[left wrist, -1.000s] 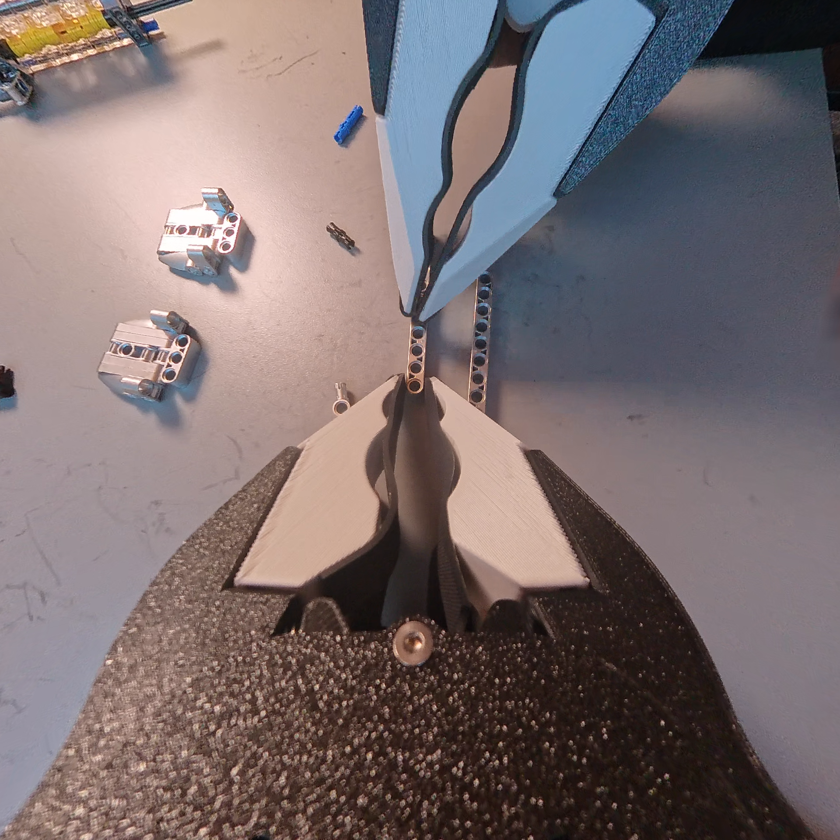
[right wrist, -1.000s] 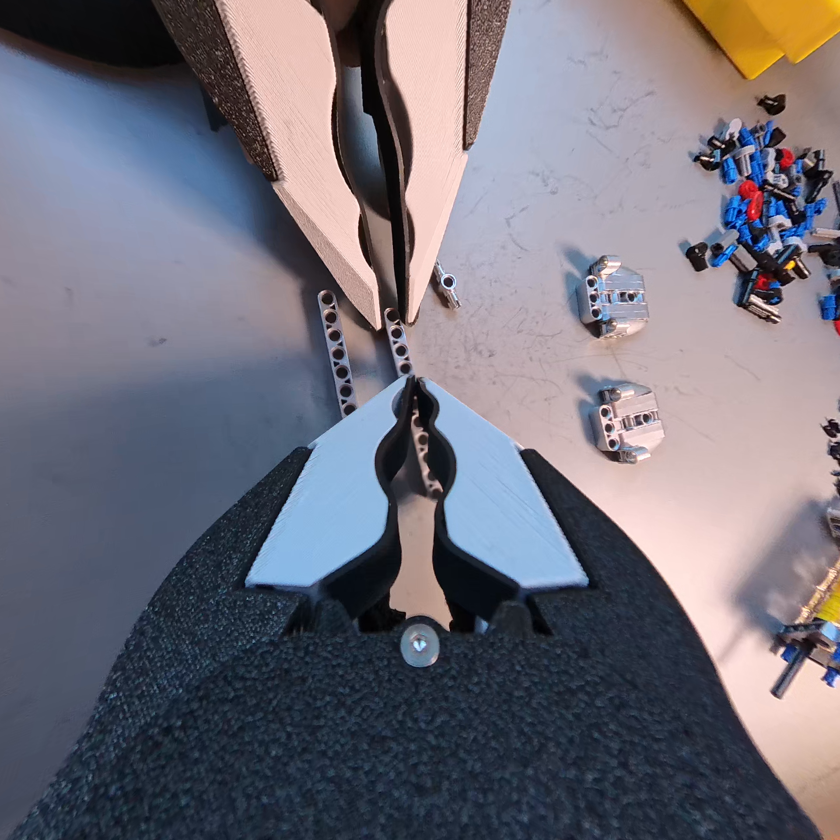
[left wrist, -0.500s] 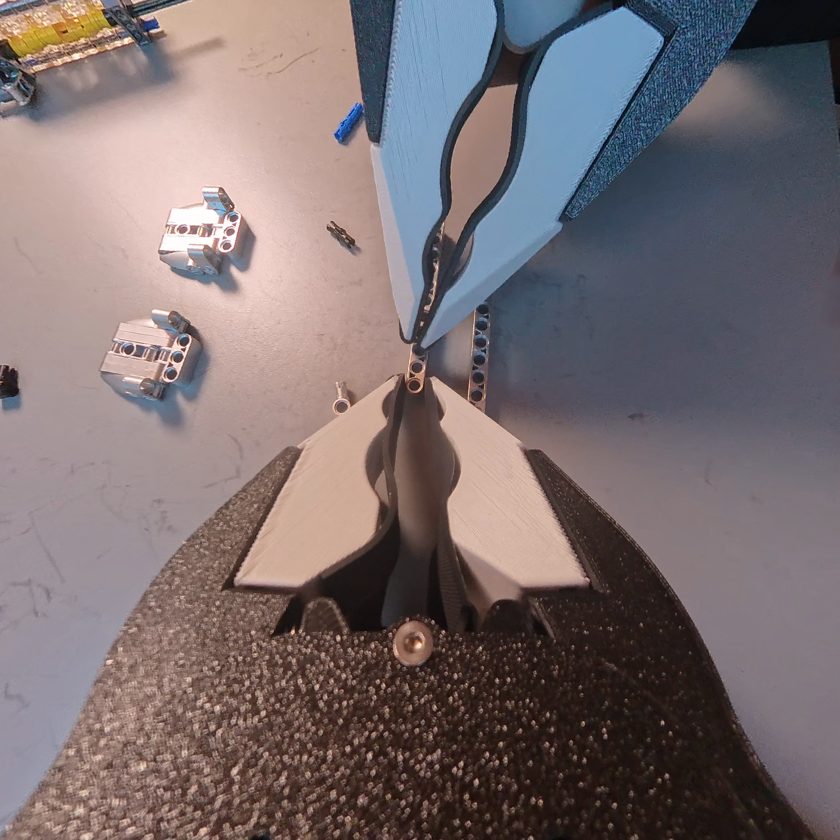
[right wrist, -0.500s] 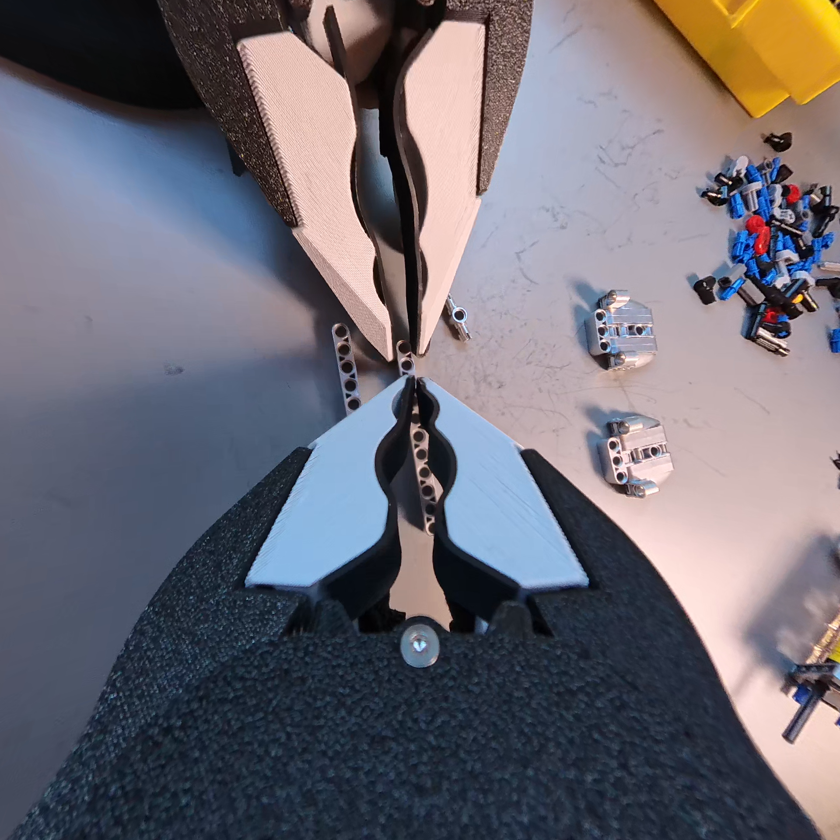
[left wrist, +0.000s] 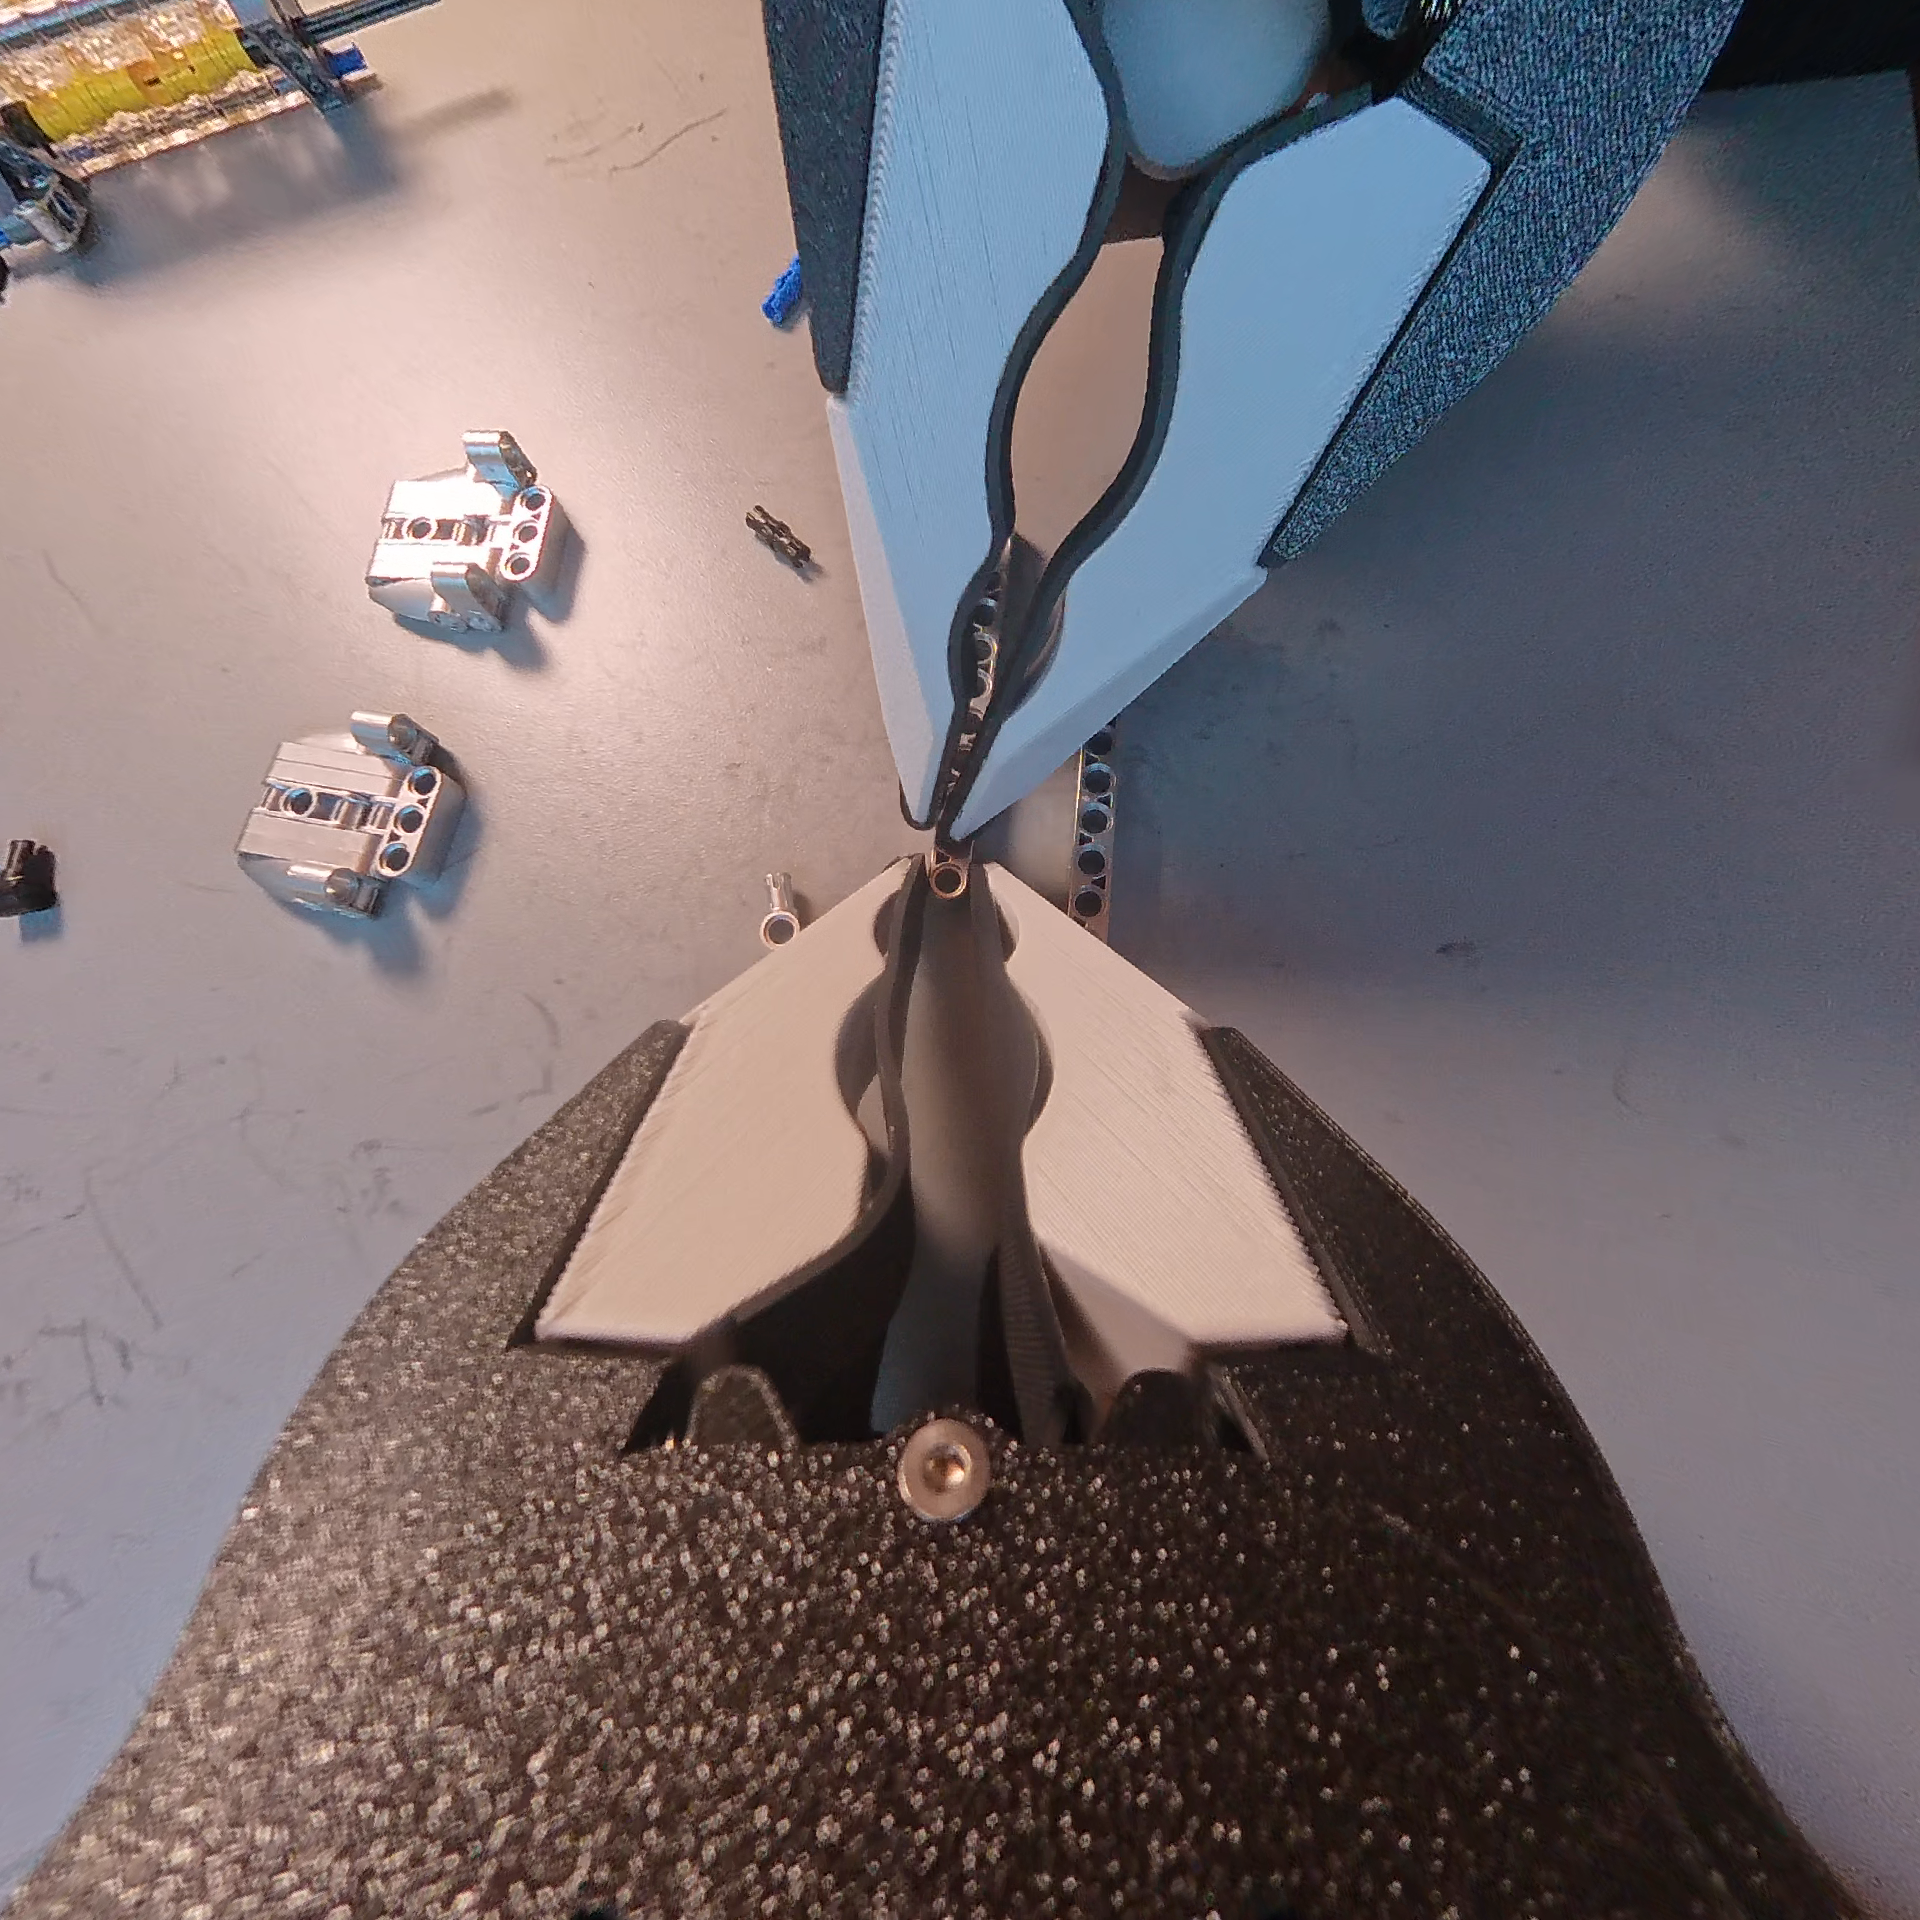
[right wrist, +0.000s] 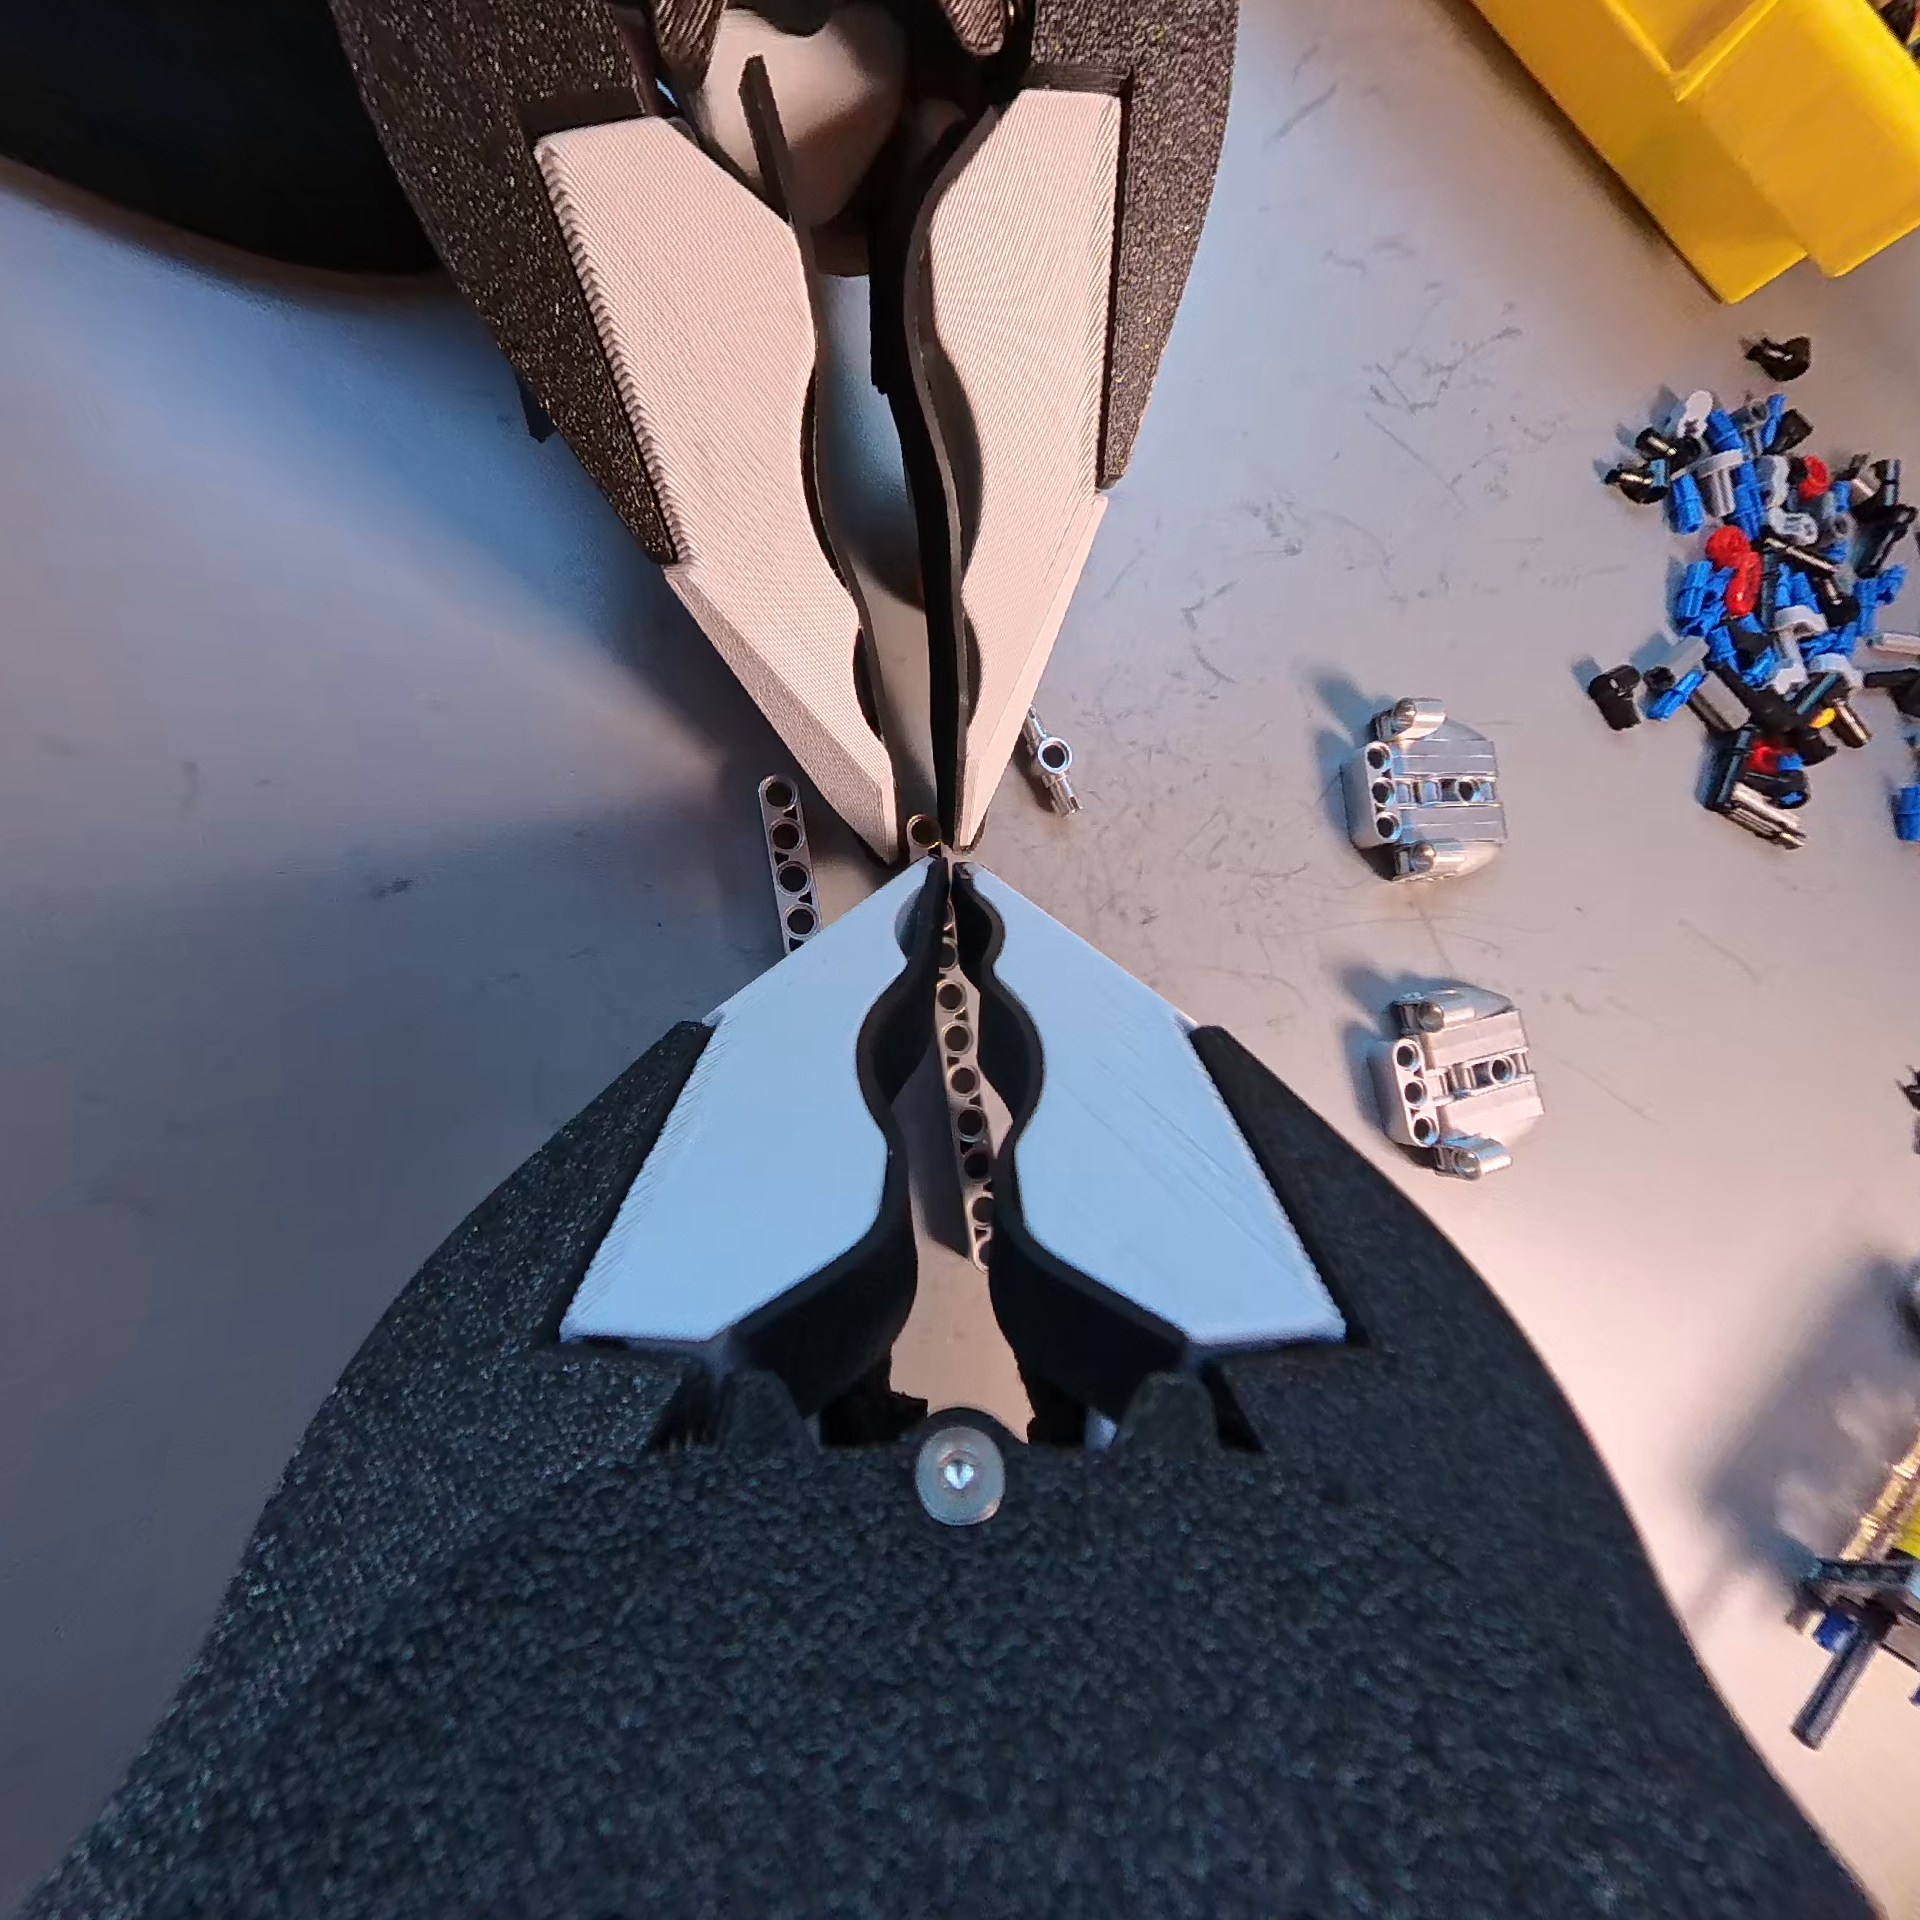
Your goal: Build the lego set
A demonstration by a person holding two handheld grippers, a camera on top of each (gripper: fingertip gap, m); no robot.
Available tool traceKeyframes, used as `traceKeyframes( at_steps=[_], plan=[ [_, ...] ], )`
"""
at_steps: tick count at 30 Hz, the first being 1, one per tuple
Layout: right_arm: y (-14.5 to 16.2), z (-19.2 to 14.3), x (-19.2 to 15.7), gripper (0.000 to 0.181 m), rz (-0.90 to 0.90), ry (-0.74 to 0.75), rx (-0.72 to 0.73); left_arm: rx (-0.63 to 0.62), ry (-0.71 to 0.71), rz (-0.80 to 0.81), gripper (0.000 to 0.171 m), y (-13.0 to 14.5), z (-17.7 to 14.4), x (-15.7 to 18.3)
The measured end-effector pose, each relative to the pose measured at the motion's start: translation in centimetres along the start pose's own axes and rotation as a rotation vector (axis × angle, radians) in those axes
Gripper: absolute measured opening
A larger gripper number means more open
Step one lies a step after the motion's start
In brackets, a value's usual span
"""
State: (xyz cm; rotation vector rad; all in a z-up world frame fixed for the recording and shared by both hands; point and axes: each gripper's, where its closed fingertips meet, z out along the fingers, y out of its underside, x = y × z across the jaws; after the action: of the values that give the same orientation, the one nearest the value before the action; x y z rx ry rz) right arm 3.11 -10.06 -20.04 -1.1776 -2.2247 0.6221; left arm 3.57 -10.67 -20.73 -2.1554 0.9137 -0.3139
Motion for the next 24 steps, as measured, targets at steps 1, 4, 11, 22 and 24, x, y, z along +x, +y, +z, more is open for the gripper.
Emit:
traceKeyframes(
  at_steps=[1,4,11,22,24],
  plan=[
    [-0.14,-0.03,0.05,0.0,-0.006,0.006,0.005,0.0,0.001,-0.001,0.006,0.01,0.01,0.0],
    [-0.74,0.04,-0.1,0.0,-0.006,0.0,0.028,0.0,0.003,-0.008,0.007,0.03,0.01,-0.01],
    [-0.48,0.38,-0.02,0.0,-0.005,0.005,0.025,0.0,0.006,-0.022,0.008,0.1,-0.04,-0.09],
    [-0.5,0.4,-0.15,0.0,-0.006,0.003,0.03,0.001,0.006,-0.03,0.011,0.16,-0.08,-0.19],
    [-0.53,0.34,-0.08,0.0,-0.009,0.007,0.034,0.002,0.006,-0.03,0.011,0.15,-0.08,-0.19]
  ],
)
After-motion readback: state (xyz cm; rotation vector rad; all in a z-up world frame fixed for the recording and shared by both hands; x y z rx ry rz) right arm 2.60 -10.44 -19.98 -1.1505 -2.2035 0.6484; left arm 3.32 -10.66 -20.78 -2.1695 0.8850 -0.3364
